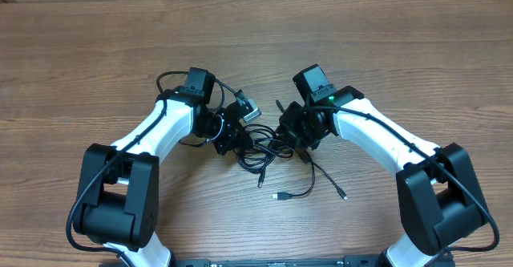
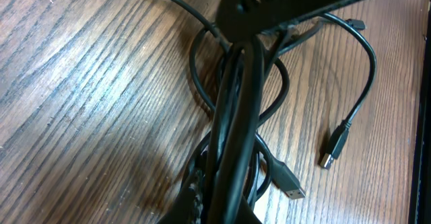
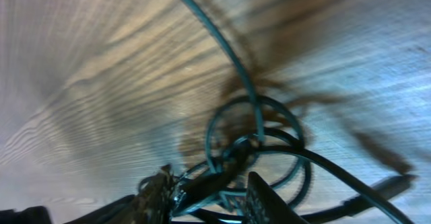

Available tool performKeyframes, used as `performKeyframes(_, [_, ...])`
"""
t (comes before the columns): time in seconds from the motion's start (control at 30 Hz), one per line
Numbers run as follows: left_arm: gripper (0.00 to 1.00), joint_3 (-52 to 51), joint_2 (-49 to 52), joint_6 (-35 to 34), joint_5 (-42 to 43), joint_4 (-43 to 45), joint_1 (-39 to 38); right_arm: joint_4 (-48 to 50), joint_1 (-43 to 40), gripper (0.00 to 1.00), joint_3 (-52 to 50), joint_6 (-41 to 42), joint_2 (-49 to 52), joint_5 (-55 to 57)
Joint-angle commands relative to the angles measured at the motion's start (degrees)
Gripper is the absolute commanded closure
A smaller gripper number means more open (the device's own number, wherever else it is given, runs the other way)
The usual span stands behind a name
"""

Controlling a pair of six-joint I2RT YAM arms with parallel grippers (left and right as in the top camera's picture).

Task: Untangle cables

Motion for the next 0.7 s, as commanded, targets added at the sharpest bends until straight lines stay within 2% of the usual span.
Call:
performKeyframes(0.0, [0.96,0.94,-1.84,-0.63,2.12,1.01,-0.13,-1.49,0.94,0.66,-0.11,-0.11,0.22,0.50])
performKeyframes(0.23, [0.96,0.94,-1.84,-1.46,2.14,1.51,-0.13,0.00,4.66,0.68,-0.15,2.95,0.22,0.57])
performKeyframes(0.43, [0.96,0.94,-1.84,-1.44,2.14,1.49,-0.15,5.14,6.84,0.74,-0.15,3.08,0.22,0.76])
performKeyframes(0.57, [0.96,0.94,-1.84,-1.46,2.14,1.49,-0.13,5.05,7.48,0.75,-0.15,3.30,0.22,3.45])
performKeyframes(0.67, [0.96,0.94,-1.84,-1.44,2.19,1.49,-0.13,4.87,7.48,0.81,-0.28,3.32,0.22,4.39])
